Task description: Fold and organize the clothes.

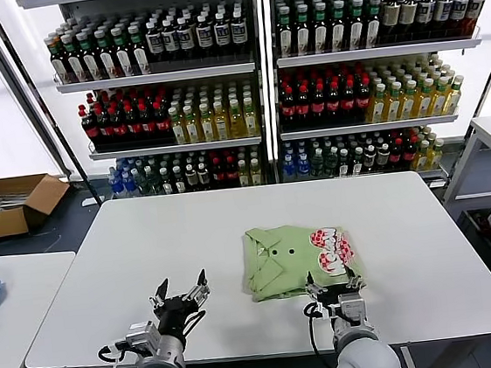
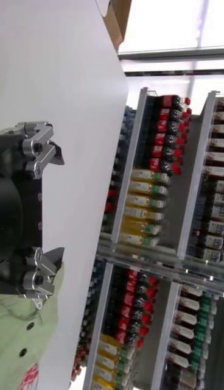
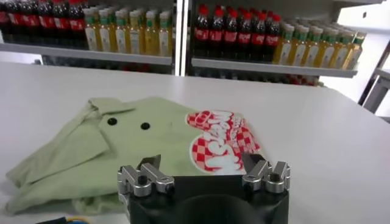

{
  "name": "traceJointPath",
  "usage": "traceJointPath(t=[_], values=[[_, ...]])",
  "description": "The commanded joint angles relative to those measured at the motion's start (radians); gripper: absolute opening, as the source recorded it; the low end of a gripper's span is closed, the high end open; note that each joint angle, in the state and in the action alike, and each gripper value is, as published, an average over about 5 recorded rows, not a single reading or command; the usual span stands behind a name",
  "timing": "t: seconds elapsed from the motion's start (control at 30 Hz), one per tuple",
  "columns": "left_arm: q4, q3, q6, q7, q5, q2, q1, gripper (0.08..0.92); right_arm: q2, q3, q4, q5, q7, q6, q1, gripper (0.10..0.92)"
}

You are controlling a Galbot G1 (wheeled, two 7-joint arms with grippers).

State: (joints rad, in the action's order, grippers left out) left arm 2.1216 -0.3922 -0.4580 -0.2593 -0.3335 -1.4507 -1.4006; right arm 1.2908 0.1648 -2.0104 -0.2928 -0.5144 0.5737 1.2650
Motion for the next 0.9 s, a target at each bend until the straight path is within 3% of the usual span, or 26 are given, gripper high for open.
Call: traceJointPath(t=[0.03, 0.53, 0.9], values=[[-0.005, 0.002, 0.001, 0.0, 0.01, -0.009, -0.007, 0.823, 0.011, -0.01, 0.009, 0.017, -0.044, 0.009, 0.024, 0.823], [0.001, 0.008, 0.004, 0.006, 0.013, -0.006, -0.02, 0.823, 0.02, 0.015, 0.04, 0.003, -0.053, 0.006, 0.036, 0.823], [0.016, 0.004, 0.0, 0.007, 0.013, -0.004, -0.031, 0.823, 0.03, 0.038, 0.033, -0.201, -0.086, 0.007, 0.04, 0.823]])
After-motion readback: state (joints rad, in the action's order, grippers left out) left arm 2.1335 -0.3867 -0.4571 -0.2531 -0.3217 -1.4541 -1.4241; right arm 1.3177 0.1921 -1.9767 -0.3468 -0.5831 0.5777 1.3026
